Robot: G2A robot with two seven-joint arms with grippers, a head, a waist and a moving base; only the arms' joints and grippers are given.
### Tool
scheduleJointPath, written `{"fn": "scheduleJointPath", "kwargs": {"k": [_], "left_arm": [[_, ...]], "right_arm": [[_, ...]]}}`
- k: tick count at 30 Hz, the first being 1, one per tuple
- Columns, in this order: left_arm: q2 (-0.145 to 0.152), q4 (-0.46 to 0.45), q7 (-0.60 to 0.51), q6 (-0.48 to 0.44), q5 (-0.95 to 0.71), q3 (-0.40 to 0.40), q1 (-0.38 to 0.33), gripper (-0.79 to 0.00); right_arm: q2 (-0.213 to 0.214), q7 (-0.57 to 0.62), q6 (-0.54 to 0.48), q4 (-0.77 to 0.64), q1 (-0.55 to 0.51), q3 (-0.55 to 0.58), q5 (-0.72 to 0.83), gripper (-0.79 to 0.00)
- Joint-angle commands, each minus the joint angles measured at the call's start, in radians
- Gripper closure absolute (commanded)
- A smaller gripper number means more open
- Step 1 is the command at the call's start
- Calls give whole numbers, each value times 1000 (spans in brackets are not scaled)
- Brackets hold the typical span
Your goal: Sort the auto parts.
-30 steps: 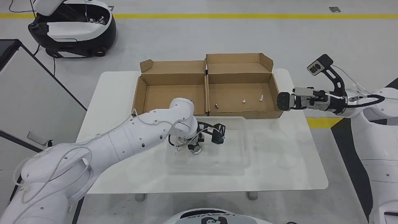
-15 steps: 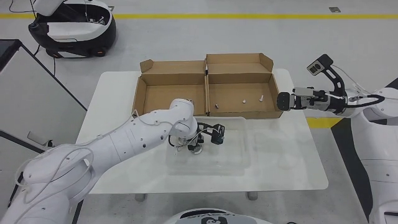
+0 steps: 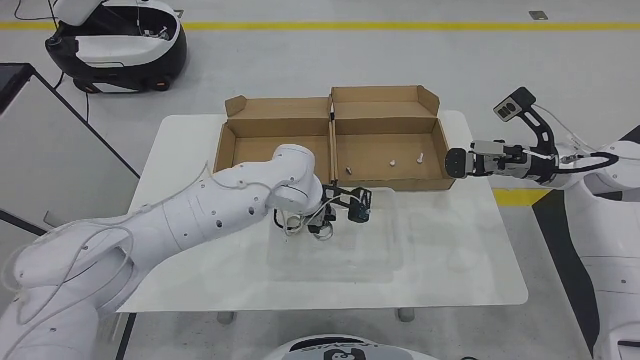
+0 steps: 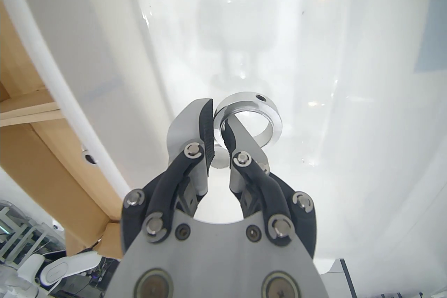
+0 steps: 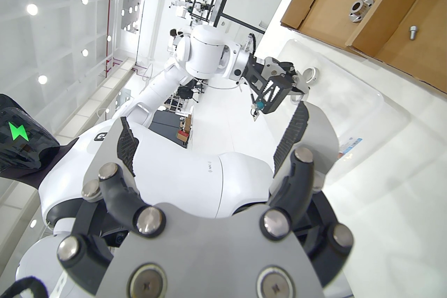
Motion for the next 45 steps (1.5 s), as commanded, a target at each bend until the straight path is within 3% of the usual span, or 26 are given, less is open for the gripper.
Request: {"fn": "scheduleJointPath", "kwargs": {"k": [1,6,14,18,24,29,39,45], "left_arm": [[22,-62,-23,23,-37,0,-28,0],[73,-184,-68,69,-117,-21,-76,0],[73,-184,-68,69,-117,-21,-76,0],[86,-138,17,115,-77,-56,-49,0],[141,-114,156,130,-64,-182,-11,0],[207,-112,257,64,-90,-316,54,0],[346,-186,428,-98,-86,-627,269,0],[403,-154,628,-203,-244,-840,413,0]], "right_arm": [[0,0,0,0,0,0,0,-785],[0,0,0,0,0,0,0,-785],[0,0,0,0,0,0,0,-785],[0,0,0,0,0,0,0,-785],[0,0,0,0,0,0,0,-785],[0,0,0,0,0,0,0,-785],[0,0,0,0,0,0,0,-785],[0,0,0,0,0,0,0,-785]]}}
